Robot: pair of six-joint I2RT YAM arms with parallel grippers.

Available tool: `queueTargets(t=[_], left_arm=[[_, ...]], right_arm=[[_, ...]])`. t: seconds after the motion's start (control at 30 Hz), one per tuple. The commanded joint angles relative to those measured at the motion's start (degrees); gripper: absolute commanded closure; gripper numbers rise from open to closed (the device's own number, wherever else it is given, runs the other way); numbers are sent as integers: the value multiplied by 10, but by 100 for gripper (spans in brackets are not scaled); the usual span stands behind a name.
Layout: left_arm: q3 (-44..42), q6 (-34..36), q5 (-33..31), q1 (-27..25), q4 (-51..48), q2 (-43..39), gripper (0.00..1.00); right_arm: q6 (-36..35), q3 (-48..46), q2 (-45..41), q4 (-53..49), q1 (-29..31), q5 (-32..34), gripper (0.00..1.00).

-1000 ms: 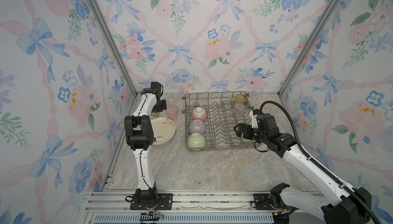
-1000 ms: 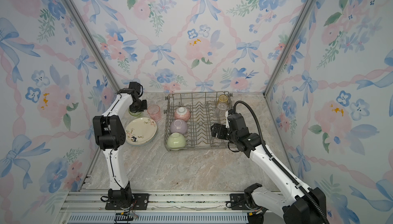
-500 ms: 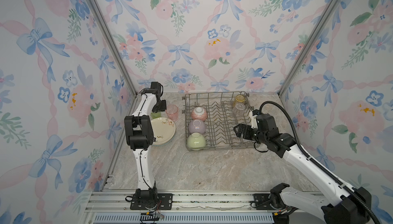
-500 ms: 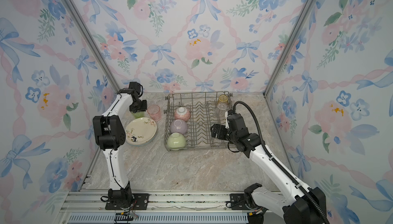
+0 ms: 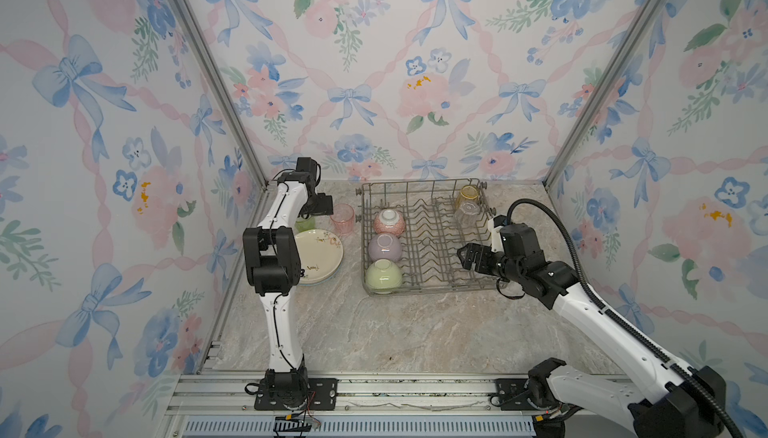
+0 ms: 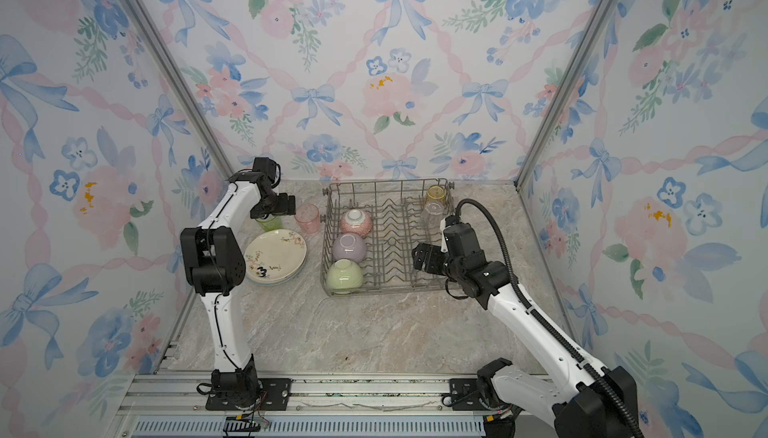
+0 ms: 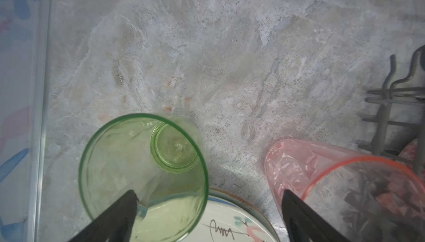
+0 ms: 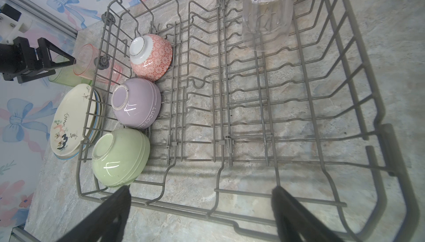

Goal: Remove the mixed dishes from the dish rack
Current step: 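Lower the green cup with the left gripper onto the table beside the pink cup, then open the left gripper and withdraw it while the right gripper reaches to the clear cup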

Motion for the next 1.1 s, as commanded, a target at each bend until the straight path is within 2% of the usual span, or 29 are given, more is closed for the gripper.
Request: queueTargets(t=[0.0, 0.33, 0.53, 0.63, 0.9, 1.07], left_arm=[[8, -8, -11, -9, -2, -55, 2], [-58, -39, -22, -35, 0, -155, 2], [-116, -51, -17, -91, 20, -239, 2], [-201, -50, -25, -131, 61, -309, 2], [-458, -114, -11, -200, 227, -550, 2], [-558, -155, 3, -236, 294, -643, 2]], right_arm=[[-12, 10, 19, 7, 7, 9, 3], [-39, 53, 87, 21, -5, 41, 3], [-70, 121, 179, 24, -33, 37, 3], [-84, 163, 228, 16, -44, 56, 3], [-110, 287, 398, 17, -73, 73, 3], [-117, 350, 464, -1, -72, 125, 1]])
